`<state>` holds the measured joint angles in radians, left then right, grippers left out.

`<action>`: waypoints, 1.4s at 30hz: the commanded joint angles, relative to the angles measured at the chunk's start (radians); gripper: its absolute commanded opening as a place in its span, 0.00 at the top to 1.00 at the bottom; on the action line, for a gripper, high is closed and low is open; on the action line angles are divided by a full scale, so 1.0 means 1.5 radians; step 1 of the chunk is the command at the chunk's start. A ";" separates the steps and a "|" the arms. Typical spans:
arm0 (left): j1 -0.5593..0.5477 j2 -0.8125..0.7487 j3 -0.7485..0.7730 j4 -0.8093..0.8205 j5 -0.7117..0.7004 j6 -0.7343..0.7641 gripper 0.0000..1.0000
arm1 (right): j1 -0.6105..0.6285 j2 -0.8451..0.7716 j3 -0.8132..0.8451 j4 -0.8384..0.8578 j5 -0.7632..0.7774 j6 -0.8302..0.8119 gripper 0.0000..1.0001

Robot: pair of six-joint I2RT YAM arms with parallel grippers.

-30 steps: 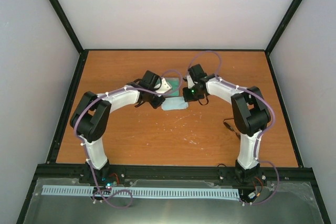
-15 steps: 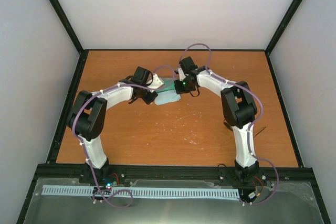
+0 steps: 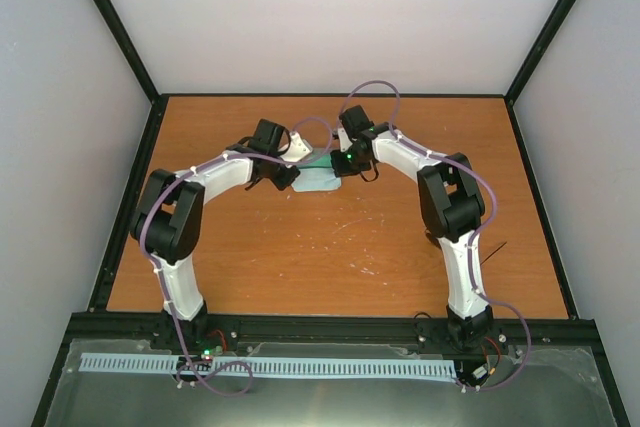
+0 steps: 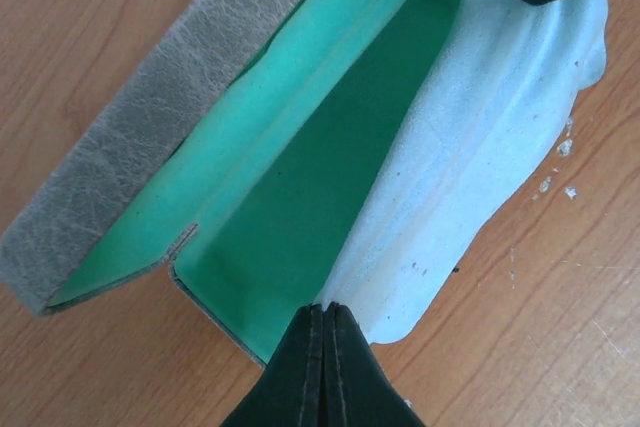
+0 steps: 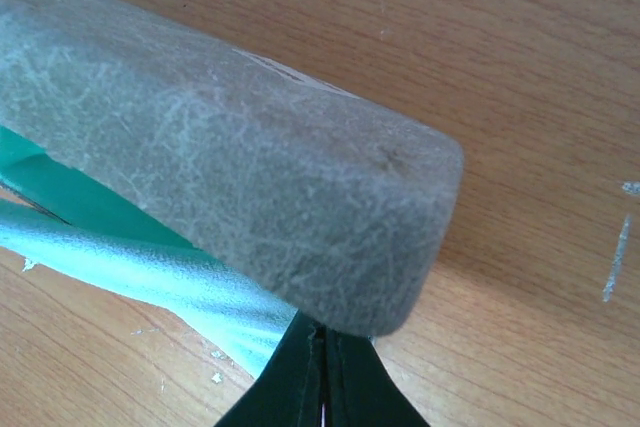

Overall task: Organize the sunglasses
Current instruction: Place the glasses cleaning cloth in the sunglasses case.

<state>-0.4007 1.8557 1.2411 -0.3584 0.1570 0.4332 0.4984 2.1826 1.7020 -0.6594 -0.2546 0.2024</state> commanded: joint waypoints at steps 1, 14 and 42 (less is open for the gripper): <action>0.007 0.019 0.030 0.001 -0.003 0.021 1.00 | 0.002 0.014 0.018 -0.007 0.005 -0.006 0.97; 0.020 0.033 0.058 -0.001 -0.017 0.030 1.00 | 0.002 0.027 0.051 -0.001 0.005 -0.004 0.97; 0.023 0.083 0.088 0.008 -0.014 0.036 0.99 | 0.002 0.075 0.110 -0.015 0.015 -0.002 0.97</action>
<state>-0.3759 1.9591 1.3384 -0.3553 0.1341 0.4740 0.4984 2.2948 1.8469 -0.6907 -0.2459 0.1993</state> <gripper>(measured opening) 0.018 0.029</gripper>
